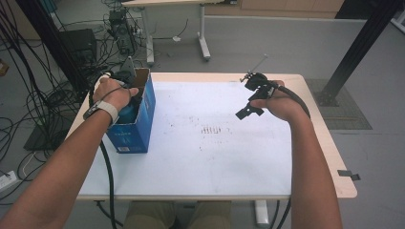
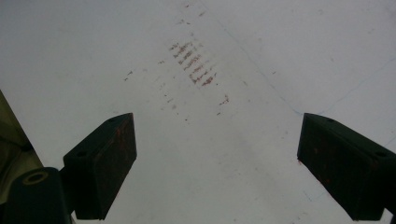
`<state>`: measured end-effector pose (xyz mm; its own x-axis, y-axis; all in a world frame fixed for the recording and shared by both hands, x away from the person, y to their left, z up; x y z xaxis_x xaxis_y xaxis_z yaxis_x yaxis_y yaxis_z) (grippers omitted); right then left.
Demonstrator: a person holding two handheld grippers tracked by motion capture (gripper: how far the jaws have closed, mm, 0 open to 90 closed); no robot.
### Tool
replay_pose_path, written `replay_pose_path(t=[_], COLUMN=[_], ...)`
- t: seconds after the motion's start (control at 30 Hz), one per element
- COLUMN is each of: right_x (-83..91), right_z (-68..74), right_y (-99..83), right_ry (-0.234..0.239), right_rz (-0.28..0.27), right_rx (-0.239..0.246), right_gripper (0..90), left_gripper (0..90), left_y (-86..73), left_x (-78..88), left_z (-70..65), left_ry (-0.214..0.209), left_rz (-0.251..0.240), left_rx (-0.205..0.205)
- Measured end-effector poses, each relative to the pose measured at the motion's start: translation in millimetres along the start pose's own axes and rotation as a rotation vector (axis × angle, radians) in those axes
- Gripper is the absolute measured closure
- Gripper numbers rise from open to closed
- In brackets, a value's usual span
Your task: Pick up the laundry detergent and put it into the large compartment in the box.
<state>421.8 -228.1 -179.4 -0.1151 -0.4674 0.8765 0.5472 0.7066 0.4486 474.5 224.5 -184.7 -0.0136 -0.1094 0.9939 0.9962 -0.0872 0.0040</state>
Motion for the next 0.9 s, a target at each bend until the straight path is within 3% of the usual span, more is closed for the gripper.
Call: replay_pose_path(t=[0.9], right_x=[3.5], right_z=[2.0], right_y=[0.0], right_ry=[-0.005], right_rz=[-0.003], right_rx=[0.003], right_gripper=[11.7], left_gripper=[38.2], left_y=[0.2], left_x=[-0.1], left_z=[1.6], left_ry=[-0.005], left_rz=[0.005], left_rx=[-0.004])
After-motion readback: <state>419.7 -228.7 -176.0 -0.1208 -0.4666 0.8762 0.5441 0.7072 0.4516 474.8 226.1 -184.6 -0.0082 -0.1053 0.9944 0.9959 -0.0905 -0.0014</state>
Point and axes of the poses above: each handheld gripper's, and its own axes: x roughly backward along the jaws, y roughly out of its top, z roughly to its left, the point moved 4 cm from there along -x, roughly forward along the jaws, and after that the axes turned 7 degrees about y, right-handed, at the moved point
